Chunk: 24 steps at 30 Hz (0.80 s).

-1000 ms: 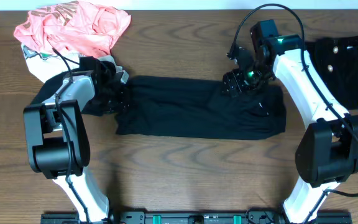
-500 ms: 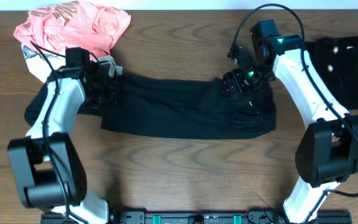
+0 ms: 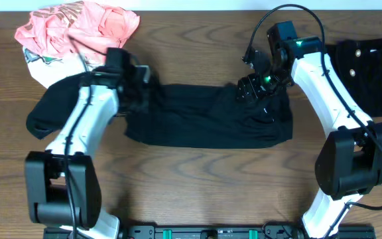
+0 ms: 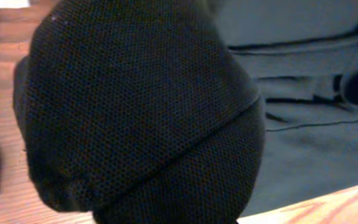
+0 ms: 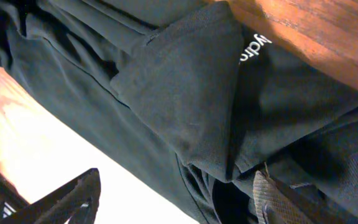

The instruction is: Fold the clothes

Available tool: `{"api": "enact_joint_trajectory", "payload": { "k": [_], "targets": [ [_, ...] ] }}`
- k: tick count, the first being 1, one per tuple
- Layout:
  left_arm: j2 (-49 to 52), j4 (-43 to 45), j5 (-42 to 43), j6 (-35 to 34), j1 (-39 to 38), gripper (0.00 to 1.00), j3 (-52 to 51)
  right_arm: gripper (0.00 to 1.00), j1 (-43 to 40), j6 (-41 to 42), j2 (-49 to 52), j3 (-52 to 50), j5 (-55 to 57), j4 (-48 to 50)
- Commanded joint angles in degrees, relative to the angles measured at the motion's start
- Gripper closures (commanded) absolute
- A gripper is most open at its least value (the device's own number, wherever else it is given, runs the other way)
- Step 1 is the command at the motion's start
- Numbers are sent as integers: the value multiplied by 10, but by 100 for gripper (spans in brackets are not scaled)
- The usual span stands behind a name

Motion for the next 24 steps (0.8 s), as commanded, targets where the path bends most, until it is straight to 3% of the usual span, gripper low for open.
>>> {"api": "enact_joint_trajectory", "payload": {
  "k": [1,9,20,21,23,24],
  "targets": [
    [-7,4,-42,-20,-36,94,14,24,8,-8,-12,11,-8,-2],
    [2,33,-71,-31,-111,94,14,24,8,-8,-12,11,-8,-5],
    [58,69,-71,-42,-154,92,14,23,8,-9,-12,11,-8,-12],
    [61,69,-71,-42,-157,83,14,23,8,-9,-12,11,-8,-12],
    [68,71,-70,-42,-164,42,14,23,8,-9,-12,11,-8,-12],
    [68,73,-70,-42,-168,28,14,23,8,-9,-12,11,-8,-12]
  ]
}}
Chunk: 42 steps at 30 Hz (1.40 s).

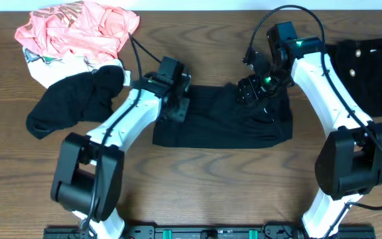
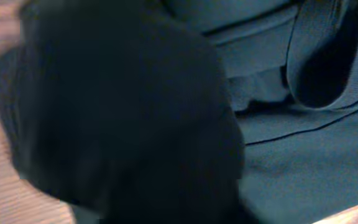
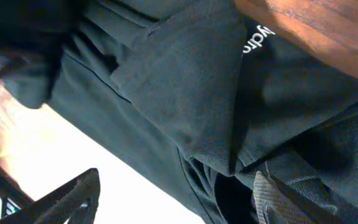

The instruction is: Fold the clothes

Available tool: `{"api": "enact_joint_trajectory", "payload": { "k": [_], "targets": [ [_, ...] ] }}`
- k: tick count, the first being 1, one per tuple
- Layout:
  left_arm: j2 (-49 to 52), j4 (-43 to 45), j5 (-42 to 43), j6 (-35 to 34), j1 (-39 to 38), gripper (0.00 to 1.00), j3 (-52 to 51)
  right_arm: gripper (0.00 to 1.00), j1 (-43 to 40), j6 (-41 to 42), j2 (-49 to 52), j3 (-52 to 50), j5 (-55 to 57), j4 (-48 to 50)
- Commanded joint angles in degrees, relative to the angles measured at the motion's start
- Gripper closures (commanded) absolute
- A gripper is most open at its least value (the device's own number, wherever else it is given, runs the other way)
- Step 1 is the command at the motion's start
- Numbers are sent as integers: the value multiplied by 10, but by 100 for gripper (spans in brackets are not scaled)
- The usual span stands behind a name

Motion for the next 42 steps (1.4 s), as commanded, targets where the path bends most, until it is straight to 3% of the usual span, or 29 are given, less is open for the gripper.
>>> {"api": "enact_joint_trajectory", "payload": {
  "k": [1,4,32,42],
  "targets": [
    [7,4,-5,-5,-13,19,13,23,8,-9,-12,11,-7,-1],
    [7,14,-4,-5,-26,13,13,23,8,-11,-12,11,-7,-1],
    [7,29,60,-29,-118,13,13,23,3,-15,-12,11,-1,9],
    [1,19,56,-54,-105,13,13,22,-53,-13,-12,13,-12,17]
  ]
}}
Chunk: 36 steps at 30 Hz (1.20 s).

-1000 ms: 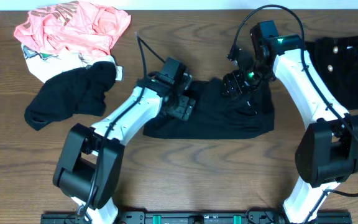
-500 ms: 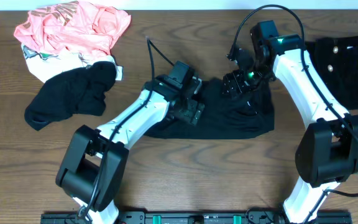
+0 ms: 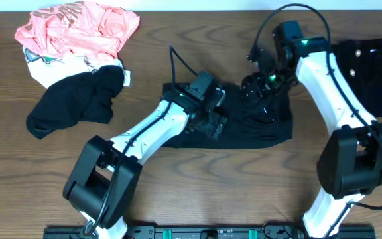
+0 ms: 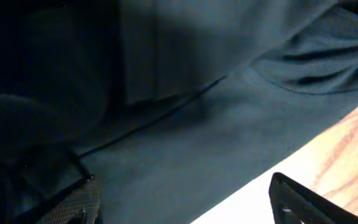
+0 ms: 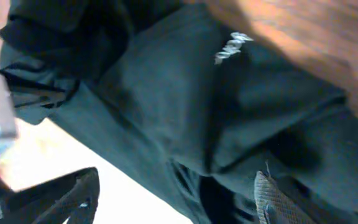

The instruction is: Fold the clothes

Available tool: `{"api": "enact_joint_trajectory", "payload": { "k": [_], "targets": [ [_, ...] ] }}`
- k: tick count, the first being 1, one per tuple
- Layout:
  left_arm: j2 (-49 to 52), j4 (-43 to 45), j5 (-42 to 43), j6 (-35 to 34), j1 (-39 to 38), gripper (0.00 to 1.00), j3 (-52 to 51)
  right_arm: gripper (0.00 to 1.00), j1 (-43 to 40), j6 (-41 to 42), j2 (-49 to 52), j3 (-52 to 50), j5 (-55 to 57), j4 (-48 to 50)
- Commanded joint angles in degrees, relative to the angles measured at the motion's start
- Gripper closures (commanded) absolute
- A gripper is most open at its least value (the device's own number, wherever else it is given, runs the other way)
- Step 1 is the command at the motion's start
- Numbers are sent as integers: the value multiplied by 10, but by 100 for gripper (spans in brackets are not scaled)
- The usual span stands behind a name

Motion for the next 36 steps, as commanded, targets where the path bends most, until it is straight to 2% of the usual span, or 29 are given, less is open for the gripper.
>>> {"api": "enact_joint_trajectory", "payload": {
  "k": [1,6,11,20,28,36],
  "targets": [
    [-9,-10,-2,-16,12,13,13,22,-32,-5,-12,13,-16,8],
    [-56,-50,-37,-14,42,10,13,22,-78,38,-12,13,-23,37],
    [-97,-91,-67,7,93,7,13,19,-100,42,-12,13,-24,52],
    [-46,-97,-67,40,128,7,8,16,-100,35,-12,13,-24,58],
    [-23,-124,-205,35,142,8,7,15,-100,18,-12,13,-20,56],
    [-20,-104,-208,35,167,9,4,15,-100,18,-12,13,-20,56]
  ]
}}
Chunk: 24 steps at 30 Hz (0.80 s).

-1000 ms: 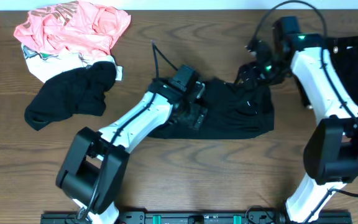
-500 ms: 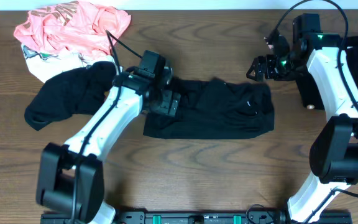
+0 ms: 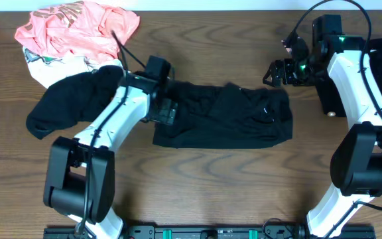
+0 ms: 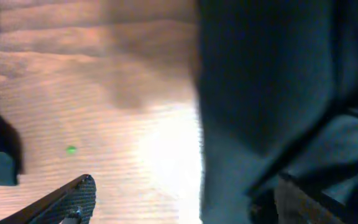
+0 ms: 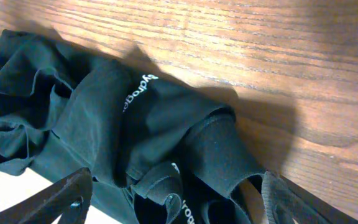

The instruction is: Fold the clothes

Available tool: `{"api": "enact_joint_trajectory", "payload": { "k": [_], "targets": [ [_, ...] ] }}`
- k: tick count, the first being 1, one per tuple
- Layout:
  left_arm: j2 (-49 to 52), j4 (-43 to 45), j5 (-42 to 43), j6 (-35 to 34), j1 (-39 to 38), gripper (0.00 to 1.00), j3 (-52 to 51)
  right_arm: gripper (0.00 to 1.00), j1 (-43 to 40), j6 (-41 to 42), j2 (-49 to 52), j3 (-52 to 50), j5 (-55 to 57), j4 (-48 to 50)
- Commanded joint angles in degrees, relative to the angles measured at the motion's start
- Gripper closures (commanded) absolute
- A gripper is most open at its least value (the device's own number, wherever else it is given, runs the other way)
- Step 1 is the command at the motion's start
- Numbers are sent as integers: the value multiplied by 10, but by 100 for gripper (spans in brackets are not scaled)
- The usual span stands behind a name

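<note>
A black garment (image 3: 231,119) lies folded into a short band mid-table, its white-lettered waistband (image 5: 135,93) bunched at the right end. My left gripper (image 3: 166,111) hangs open at the band's left edge, half over wood and half over cloth (image 4: 272,93), with nothing between its fingers (image 4: 73,199). My right gripper (image 3: 274,72) is open just beyond the garment's top right corner, above the crumpled waistband, and holds nothing.
A pile of pink and white clothes (image 3: 78,26) sits at the back left, with a loose black garment (image 3: 71,103) in front of it. A dark buttoned garment lies at the right edge, close to my right arm.
My left gripper, then open over the middle of the garment, is now at its left edge. My right gripper has come off the garment's upper right part and stands beyond its corner.
At first my left gripper held the garment's left end, which reached further left, while my right gripper stayed open over the upper right part. Then the left end lay folded over towards the middle, and the left gripper was open there. Now both grippers are off the shorter band.
</note>
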Motion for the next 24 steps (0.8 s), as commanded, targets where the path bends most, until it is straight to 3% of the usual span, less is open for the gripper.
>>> {"api": "enact_joint_trajectory", "payload": {
  "k": [1,17,24],
  "targets": [
    [7,7,-20,4,-1,9,0,15,-1,-10,-12,11,-6,-1],
    [43,-6,-68,3,-1,9,-16,14,-1,-10,-12,11,-6,-5],
    [43,-14,20,2,-26,9,-16,13,-1,-10,-12,11,-7,-5]
  ]
}}
